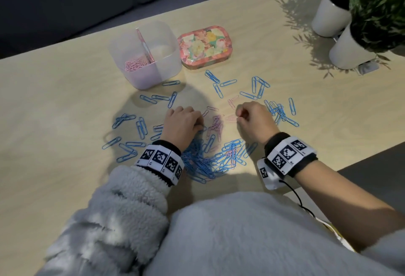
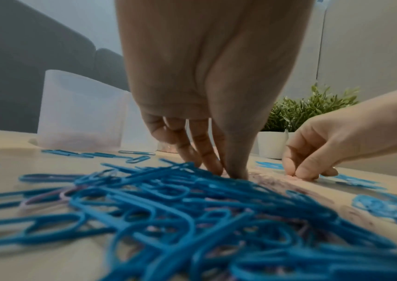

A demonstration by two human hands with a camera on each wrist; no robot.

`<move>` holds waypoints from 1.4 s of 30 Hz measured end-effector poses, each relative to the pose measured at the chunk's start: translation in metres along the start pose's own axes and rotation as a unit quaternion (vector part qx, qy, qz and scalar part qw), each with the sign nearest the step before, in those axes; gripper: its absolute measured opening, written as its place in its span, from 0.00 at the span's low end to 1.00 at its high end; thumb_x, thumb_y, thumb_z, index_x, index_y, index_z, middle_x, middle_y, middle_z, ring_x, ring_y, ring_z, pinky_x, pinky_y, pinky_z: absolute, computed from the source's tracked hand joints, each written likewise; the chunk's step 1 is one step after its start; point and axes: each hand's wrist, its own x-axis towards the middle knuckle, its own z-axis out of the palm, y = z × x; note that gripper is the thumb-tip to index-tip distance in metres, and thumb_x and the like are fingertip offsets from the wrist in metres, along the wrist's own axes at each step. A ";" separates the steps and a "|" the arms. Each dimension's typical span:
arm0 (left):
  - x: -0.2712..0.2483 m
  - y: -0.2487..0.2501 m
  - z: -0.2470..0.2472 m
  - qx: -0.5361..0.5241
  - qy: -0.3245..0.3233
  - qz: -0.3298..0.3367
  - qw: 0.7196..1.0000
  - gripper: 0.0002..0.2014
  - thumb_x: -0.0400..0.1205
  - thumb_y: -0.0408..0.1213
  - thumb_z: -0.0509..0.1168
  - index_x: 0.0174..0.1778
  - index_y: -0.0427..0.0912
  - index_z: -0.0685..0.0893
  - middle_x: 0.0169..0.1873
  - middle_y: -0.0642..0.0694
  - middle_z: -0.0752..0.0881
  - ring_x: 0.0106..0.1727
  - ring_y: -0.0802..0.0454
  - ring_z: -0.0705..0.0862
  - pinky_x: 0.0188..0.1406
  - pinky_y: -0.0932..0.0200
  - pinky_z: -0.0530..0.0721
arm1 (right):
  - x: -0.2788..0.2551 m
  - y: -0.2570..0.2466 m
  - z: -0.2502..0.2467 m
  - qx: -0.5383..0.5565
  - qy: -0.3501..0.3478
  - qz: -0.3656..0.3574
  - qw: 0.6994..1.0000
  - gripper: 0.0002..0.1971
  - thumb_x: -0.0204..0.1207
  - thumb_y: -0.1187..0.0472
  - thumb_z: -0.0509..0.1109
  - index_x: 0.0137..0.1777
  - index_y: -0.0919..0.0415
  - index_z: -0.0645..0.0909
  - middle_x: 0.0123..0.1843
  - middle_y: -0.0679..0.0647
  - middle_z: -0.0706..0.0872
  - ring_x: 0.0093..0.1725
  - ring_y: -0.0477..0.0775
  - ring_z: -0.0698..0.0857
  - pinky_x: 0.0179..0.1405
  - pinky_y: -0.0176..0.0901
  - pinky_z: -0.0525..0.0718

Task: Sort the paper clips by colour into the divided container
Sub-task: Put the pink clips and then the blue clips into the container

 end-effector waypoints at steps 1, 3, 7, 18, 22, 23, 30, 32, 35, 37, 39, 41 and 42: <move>-0.001 -0.003 -0.001 0.006 0.000 -0.010 1.000 0.07 0.80 0.44 0.63 0.51 0.49 0.83 0.52 0.48 0.84 0.57 0.43 0.78 0.56 0.50 0.69 | 0.001 -0.005 0.004 -0.005 -0.011 -0.010 1.000 0.07 0.69 0.69 0.65 0.38 0.57 0.81 0.44 0.60 0.86 0.48 0.62 0.82 0.42 0.37 0.69; -0.007 -0.007 -0.003 0.009 0.010 -0.028 1.000 0.07 0.80 0.43 0.63 0.50 0.49 0.83 0.52 0.48 0.84 0.57 0.43 0.79 0.56 0.49 0.69 | 0.001 -0.016 0.007 -0.016 -0.009 -0.037 0.999 0.06 0.70 0.68 0.65 0.39 0.58 0.82 0.45 0.59 0.86 0.48 0.61 0.82 0.42 0.38 0.70; -0.020 -0.004 0.000 0.003 0.050 -0.032 0.998 0.11 0.77 0.48 0.65 0.49 0.47 0.82 0.49 0.47 0.84 0.55 0.42 0.78 0.53 0.49 0.68 | -0.010 -0.037 0.010 -0.045 -0.042 -0.128 0.990 0.05 0.71 0.64 0.66 0.42 0.57 0.84 0.46 0.57 0.85 0.53 0.61 0.80 0.49 0.49 0.76; -0.028 0.004 0.002 0.007 -0.044 -0.006 0.999 0.24 0.64 0.60 0.73 0.46 0.47 0.79 0.47 0.48 0.80 0.55 0.45 0.74 0.52 0.51 0.64 | -0.001 -0.038 0.025 -0.048 -0.069 -0.117 0.990 0.04 0.67 0.60 0.72 0.41 0.56 0.83 0.47 0.55 0.83 0.52 0.58 0.81 0.43 0.46 0.75; -0.014 -0.002 -0.007 -0.047 0.007 -0.031 0.998 0.15 0.73 0.52 0.69 0.49 0.47 0.81 0.49 0.47 0.82 0.56 0.44 0.76 0.54 0.51 0.68 | 0.006 -0.030 0.010 -0.007 -0.034 -0.083 0.996 0.02 0.68 0.62 0.73 0.40 0.57 0.84 0.46 0.57 0.84 0.47 0.58 0.82 0.47 0.47 0.78; -0.010 -0.002 -0.009 -0.054 0.014 -0.033 0.998 0.13 0.74 0.49 0.68 0.50 0.47 0.81 0.49 0.47 0.82 0.57 0.43 0.76 0.55 0.50 0.68 | 0.003 -0.029 0.007 -0.006 -0.053 -0.091 0.994 0.03 0.68 0.61 0.74 0.40 0.57 0.84 0.45 0.56 0.84 0.45 0.56 0.81 0.46 0.46 0.78; 0.000 0.005 -0.007 0.000 -0.051 -0.011 0.999 0.22 0.66 0.56 0.73 0.50 0.48 0.80 0.51 0.47 0.81 0.59 0.44 0.75 0.57 0.50 0.67 | -0.025 -0.025 0.019 -0.078 -0.119 -0.101 0.985 0.08 0.67 0.52 0.75 0.38 0.54 0.80 0.40 0.47 0.78 0.41 0.51 0.76 0.39 0.43 0.72; -0.003 0.005 -0.004 0.016 -0.072 -0.008 0.997 0.23 0.66 0.56 0.73 0.51 0.48 0.79 0.51 0.47 0.80 0.58 0.44 0.75 0.57 0.50 0.68 | -0.016 -0.024 0.015 -0.055 -0.091 -0.080 0.991 0.06 0.69 0.55 0.74 0.36 0.54 0.81 0.40 0.50 0.82 0.42 0.54 0.80 0.40 0.45 0.77; 0.000 0.003 -0.003 -0.033 -0.064 -0.018 0.997 0.20 0.69 0.54 0.72 0.51 0.48 0.80 0.51 0.46 0.81 0.57 0.43 0.76 0.56 0.50 0.70 | 0.001 -0.022 0.002 0.024 -0.040 -0.055 0.997 0.06 0.68 0.61 0.72 0.32 0.53 0.82 0.36 0.52 0.87 0.39 0.56 0.84 0.44 0.49 0.84; 0.010 0.003 -0.005 -0.072 -0.041 -0.024 0.996 0.19 0.72 0.51 0.71 0.55 0.45 0.80 0.53 0.43 0.81 0.58 0.42 0.76 0.58 0.50 0.72 | 0.016 -0.016 -0.008 0.063 0.019 -0.028 0.997 0.05 0.70 0.65 0.69 0.36 0.57 0.84 0.41 0.57 0.89 0.43 0.57 0.86 0.48 0.48 0.85; 0.020 0.005 -0.006 -0.087 -0.041 -0.030 0.995 0.24 0.72 0.49 0.72 0.60 0.42 0.78 0.56 0.41 0.80 0.59 0.41 0.76 0.60 0.50 0.73 | 0.030 -0.011 -0.015 0.050 0.052 -0.007 0.997 0.08 0.71 0.68 0.67 0.46 0.63 0.86 0.50 0.62 0.87 0.50 0.60 0.85 0.54 0.48 0.82; 0.029 0.011 -0.004 -0.097 -0.052 -0.033 0.993 0.26 0.70 0.48 0.73 0.60 0.40 0.77 0.56 0.39 0.78 0.59 0.40 0.76 0.60 0.49 0.74 | 0.038 -0.010 -0.014 0.003 0.035 -0.013 0.999 0.12 0.71 0.70 0.66 0.54 0.66 0.85 0.56 0.64 0.84 0.57 0.63 0.83 0.58 0.48 0.79; 0.031 0.016 -0.002 -0.108 -0.051 -0.031 0.992 0.25 0.70 0.47 0.74 0.59 0.39 0.77 0.56 0.38 0.78 0.58 0.40 0.77 0.58 0.49 0.75 | 0.038 -0.011 -0.011 -0.019 0.024 -0.026 0.999 0.13 0.72 0.70 0.66 0.55 0.67 0.84 0.57 0.65 0.83 0.58 0.64 0.82 0.59 0.48 0.78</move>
